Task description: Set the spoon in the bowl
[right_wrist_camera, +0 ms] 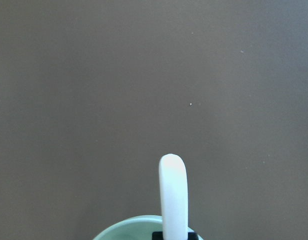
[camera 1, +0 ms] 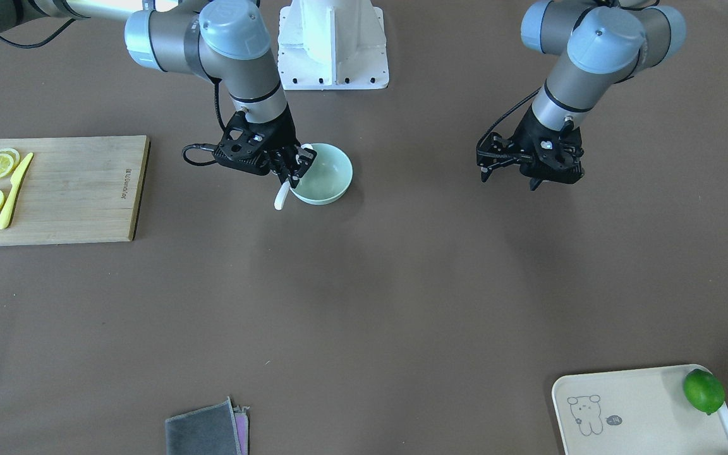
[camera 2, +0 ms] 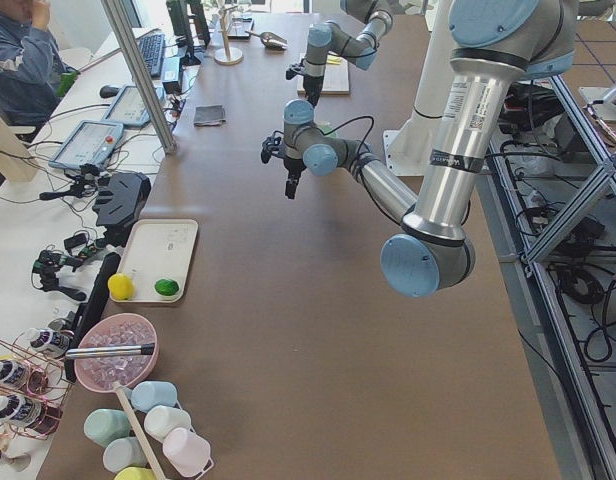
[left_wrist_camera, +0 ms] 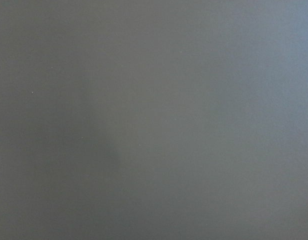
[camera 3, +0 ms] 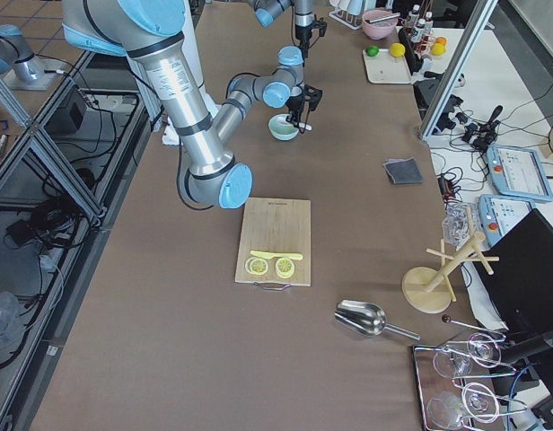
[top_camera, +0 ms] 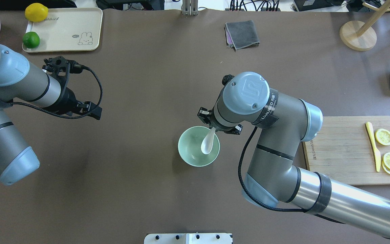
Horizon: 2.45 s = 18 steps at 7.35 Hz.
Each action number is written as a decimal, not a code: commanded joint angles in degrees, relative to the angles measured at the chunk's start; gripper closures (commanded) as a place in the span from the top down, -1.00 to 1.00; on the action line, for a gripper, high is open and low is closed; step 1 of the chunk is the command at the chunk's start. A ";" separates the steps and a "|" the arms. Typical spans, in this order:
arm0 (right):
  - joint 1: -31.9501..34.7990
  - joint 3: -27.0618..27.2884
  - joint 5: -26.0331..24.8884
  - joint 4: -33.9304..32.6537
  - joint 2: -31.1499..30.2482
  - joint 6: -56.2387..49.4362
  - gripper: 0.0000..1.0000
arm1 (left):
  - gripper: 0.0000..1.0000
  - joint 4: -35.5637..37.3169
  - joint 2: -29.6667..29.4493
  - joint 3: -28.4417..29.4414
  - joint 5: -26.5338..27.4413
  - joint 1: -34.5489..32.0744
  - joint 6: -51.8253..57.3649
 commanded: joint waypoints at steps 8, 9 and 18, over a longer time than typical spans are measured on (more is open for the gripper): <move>12.81 17.14 9.37 -6.81 -17.79 -23.91 1.00 | 0.95 0.74 7.49 4.47 -6.12 -17.19 23.51; 19.65 17.62 14.46 -6.72 -23.79 -35.94 1.00 | 0.95 3.28 8.99 5.61 -6.13 -20.55 30.79; 51.62 6.38 26.73 -5.58 -42.84 -91.68 1.00 | 0.95 12.79 23.06 7.30 -22.71 -44.83 64.27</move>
